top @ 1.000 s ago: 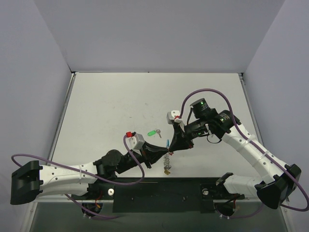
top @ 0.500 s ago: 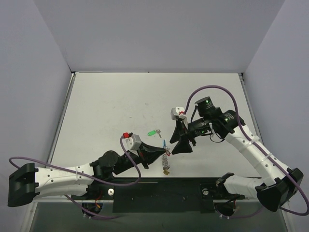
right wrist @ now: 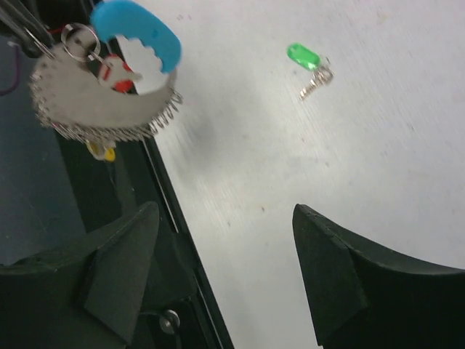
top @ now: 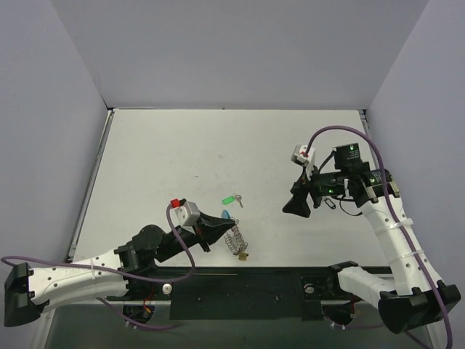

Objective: Put the keys on the keyring

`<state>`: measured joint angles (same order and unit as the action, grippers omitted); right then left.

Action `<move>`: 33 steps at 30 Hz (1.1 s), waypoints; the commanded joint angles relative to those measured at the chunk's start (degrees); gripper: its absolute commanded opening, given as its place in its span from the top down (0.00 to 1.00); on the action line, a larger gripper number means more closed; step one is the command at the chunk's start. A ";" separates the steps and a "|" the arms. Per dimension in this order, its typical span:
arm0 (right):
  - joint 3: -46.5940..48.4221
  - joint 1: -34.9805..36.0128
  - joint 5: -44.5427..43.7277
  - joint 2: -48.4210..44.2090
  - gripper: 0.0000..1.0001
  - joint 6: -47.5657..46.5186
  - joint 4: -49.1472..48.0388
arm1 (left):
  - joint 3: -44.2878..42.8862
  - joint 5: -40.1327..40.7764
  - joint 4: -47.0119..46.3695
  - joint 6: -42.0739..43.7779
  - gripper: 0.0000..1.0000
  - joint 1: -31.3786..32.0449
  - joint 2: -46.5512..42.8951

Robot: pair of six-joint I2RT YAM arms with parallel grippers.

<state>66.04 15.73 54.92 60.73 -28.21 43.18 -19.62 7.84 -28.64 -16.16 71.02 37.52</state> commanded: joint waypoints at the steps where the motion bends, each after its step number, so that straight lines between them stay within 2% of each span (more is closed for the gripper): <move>1: 1.02 -6.47 -7.28 -0.62 0.31 -7.56 12.43 | -6.74 -4.84 7.96 1.57 1.00 -4.22 -2.80; 4: 1.28 -13.33 -5.97 1.49 0.31 -12.39 18.50 | -10.86 -12.38 13.07 1.40 1.00 -10.61 -2.98; 6: 1.90 -20.36 -5.00 5.08 0.32 -16.95 23.86 | -13.85 -18.17 17.03 1.83 1.00 -15.19 -2.45; 9: 3.74 -28.97 -4.64 14.03 0.29 -29.31 35.96 | -16.85 -25.66 21.77 2.27 1.00 -21.79 -1.75; 10: 3.40 -30.30 -5.86 15.28 0.25 -29.88 36.71 | -17.90 -29.85 22.57 2.45 1.00 -24.94 -1.40; 11: 3.04 -33.10 -7.09 17.38 0.25 -29.80 35.93 | -18.78 -33.55 23.88 2.71 1.00 -27.84 -0.96; 14: 1.11 -38.39 -11.39 19.77 0.29 -21.83 25.78 | -19.14 -39.03 25.56 4.82 1.00 -32.43 -0.34; 17: -0.65 -39.19 -19.55 19.60 0.30 -12.60 15.56 | -17.66 -43.41 24.96 6.40 1.00 -36.99 -0.08; 18: -1.17 -39.28 -19.84 19.60 0.30 -11.79 12.84 | -17.21 -44.39 23.56 6.23 1.00 -37.88 -0.08; 24: -7.23 -39.19 -16.25 16.27 0.32 -12.13 3.17 | -12.29 -48.17 18.01 4.91 1.00 -41.93 -0.43; 29: -14.78 -39.19 -16.33 9.96 0.28 -13.63 -7.82 | -11.23 -49.76 17.92 5.61 1.00 -44.13 -0.87; 31: -17.86 -39.19 -16.51 7.14 0.24 -13.81 -13.09 | -11.58 -50.46 18.88 6.05 1.00 -45.09 -0.95; 33: -19.36 -39.19 -16.42 5.90 0.15 -12.76 -15.74 | -11.41 -50.46 18.89 6.14 1.00 -45.71 -1.48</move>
<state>49.56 -23.59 38.09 70.63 -41.47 36.82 -29.58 -39.86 -5.06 -11.27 26.70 37.71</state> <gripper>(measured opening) 0.797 0.018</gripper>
